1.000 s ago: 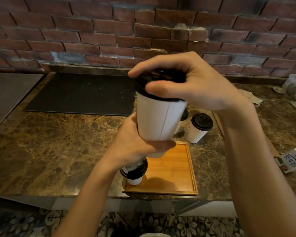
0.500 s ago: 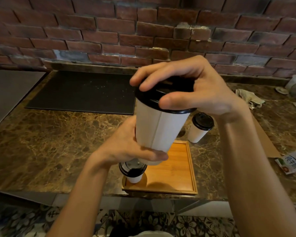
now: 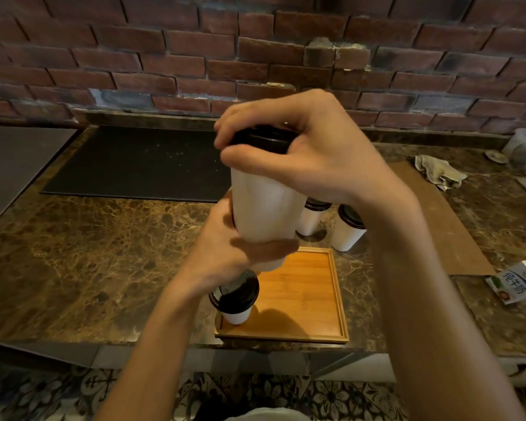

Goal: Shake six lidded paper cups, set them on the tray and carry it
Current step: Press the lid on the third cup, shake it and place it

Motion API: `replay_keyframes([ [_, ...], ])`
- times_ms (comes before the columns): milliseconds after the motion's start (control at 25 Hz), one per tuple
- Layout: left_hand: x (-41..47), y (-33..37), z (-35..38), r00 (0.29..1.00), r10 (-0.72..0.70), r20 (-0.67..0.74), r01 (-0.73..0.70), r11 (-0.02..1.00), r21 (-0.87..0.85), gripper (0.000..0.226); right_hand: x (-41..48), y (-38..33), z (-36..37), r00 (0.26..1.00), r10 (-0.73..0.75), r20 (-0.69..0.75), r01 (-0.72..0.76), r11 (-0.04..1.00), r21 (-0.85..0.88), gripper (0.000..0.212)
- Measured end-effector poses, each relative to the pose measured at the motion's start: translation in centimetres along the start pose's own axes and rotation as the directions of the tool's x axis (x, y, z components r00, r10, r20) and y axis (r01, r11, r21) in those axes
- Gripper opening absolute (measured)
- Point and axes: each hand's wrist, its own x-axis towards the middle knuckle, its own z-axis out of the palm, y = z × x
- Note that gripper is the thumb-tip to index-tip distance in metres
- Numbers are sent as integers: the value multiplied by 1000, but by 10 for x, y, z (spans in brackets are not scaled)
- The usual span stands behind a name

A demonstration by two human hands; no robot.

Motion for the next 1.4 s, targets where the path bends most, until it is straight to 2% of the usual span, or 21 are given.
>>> replay_keyframes([
  [80, -2, 0, -10, 989, 26, 142, -24, 1000, -21, 70, -5, 6, -6, 989, -98, 107, 73, 973, 218, 20],
  [120, -3, 1, -11, 985, 43, 166, -38, 999, -30, 66, -7, 7, -6, 985, -115, 125, 79, 962, 261, 22],
  [280, -5, -1, -5, 986, 74, 148, -68, 997, -42, 57, -7, 4, -3, 987, -106, 123, 77, 973, 219, 25],
  [400, -3, 1, -3, 990, 70, 120, -66, 997, -33, 59, -11, 3, -6, 997, -78, -3, 77, 983, 169, 40],
  [520, -1, 2, -2, 993, 99, 72, -99, 995, -2, 67, -20, 7, -7, 971, 73, -227, -18, 972, 234, 53],
  [640, 1, -3, -2, 995, 68, 67, -66, 997, -26, 71, -33, 19, -5, 895, 331, -300, -148, 853, 500, 66],
  [720, 2, -6, -2, 998, 31, 53, -29, 999, -36, 77, -42, 28, 1, 828, 507, -242, -230, 699, 677, 68],
  [800, 3, -6, -1, 999, 24, 47, -22, 998, -54, 78, -51, 36, 11, 785, 597, -164, -288, 586, 757, 70],
  [1000, 2, -3, 5, 999, 42, 12, -42, 999, -3, 76, -66, 41, 41, 749, 661, -50, -440, 552, 708, 103],
  [1080, 1, -3, 7, 999, 43, -2, -43, 999, 6, 75, -67, 40, 48, 765, 643, -30, -454, 573, 683, 111],
  [1120, 1, -4, 8, 999, 42, -10, -42, 999, -3, 75, -67, 39, 51, 787, 616, -37, -443, 604, 663, 105],
  [1240, 0, -7, 9, 998, 50, -37, -49, 998, 26, 75, -65, 31, 56, 819, 570, -68, -403, 656, 638, 67],
  [1400, 0, -12, 11, 999, 31, -40, -30, 999, 34, 90, -57, 26, 57, 813, 571, -114, -421, 712, 561, 69],
])
